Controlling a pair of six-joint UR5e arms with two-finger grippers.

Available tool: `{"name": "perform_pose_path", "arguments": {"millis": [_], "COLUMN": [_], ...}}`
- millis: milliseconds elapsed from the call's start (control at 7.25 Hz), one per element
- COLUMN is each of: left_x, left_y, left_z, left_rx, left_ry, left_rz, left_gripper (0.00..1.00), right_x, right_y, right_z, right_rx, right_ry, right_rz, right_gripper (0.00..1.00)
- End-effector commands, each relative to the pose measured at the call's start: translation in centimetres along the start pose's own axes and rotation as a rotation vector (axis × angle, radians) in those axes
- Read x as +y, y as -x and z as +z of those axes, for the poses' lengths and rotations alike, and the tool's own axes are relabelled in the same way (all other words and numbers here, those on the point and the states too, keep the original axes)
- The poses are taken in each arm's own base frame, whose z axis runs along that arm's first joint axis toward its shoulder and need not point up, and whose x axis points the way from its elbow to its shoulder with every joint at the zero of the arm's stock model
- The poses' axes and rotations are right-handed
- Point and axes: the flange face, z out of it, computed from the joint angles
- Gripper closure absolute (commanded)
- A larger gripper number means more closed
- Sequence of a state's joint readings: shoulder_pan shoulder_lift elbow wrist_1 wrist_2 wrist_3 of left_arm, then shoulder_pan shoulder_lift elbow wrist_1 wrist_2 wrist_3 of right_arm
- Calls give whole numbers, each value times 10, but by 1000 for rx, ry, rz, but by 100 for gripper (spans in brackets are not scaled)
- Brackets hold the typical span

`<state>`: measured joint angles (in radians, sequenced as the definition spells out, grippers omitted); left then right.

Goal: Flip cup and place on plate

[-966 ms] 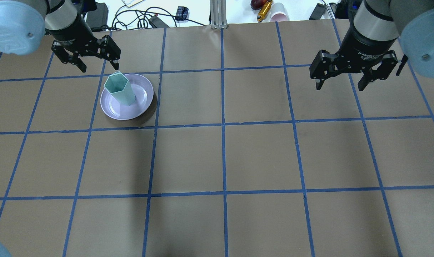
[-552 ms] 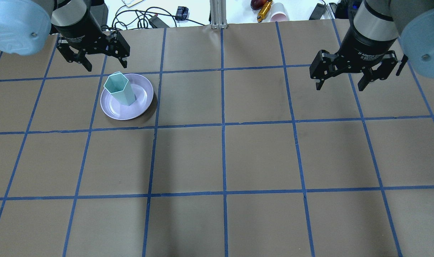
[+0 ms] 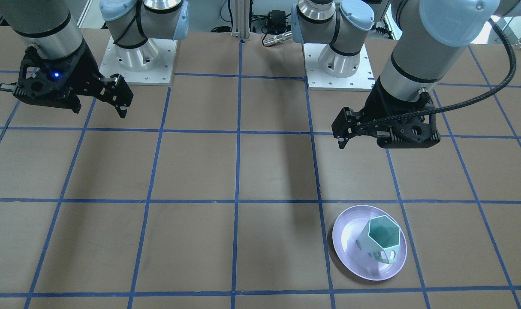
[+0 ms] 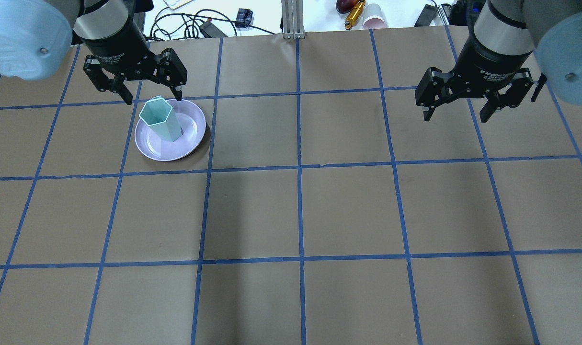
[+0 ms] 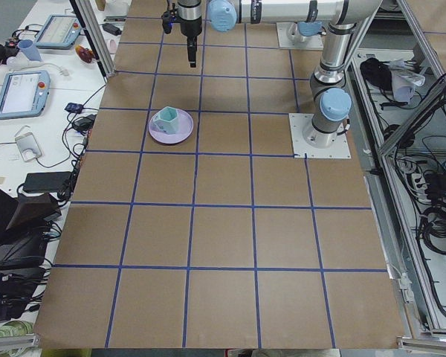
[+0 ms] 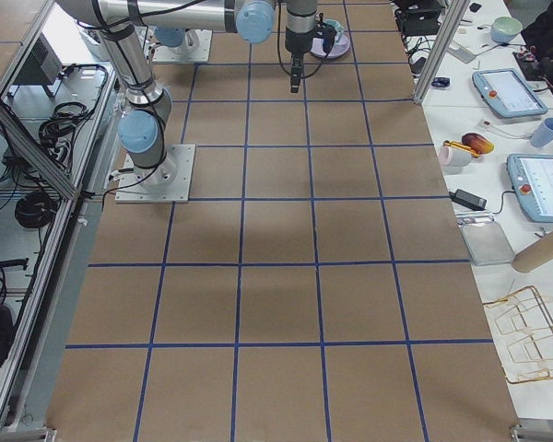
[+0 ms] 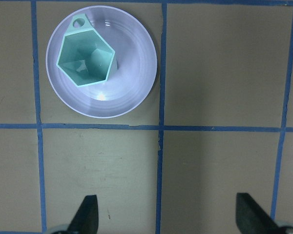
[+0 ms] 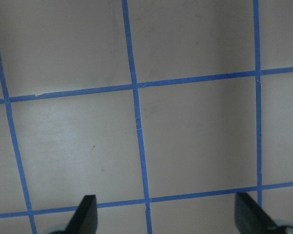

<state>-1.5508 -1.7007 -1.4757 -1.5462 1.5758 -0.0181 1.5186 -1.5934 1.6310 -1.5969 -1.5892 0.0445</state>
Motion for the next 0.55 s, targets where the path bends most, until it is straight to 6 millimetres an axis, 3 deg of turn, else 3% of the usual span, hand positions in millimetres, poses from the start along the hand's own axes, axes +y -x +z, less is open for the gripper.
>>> {"name": "perform_pose_path", "arguments": {"millis": [0,414], "left_x": [10,14], "left_y": [5,4], "left_z": [-7,-1], "left_rx": [-3,5], "left_ry": [21,31], "left_rz": [-8,-9], "left_gripper": [0,0], "right_x": [0,0], "right_y": [0,0], "right_z": [0,0], "right_rx": [0,0], "right_ry": [-1,-1], "right_rz": [0,0], "right_gripper": [0,0]}}
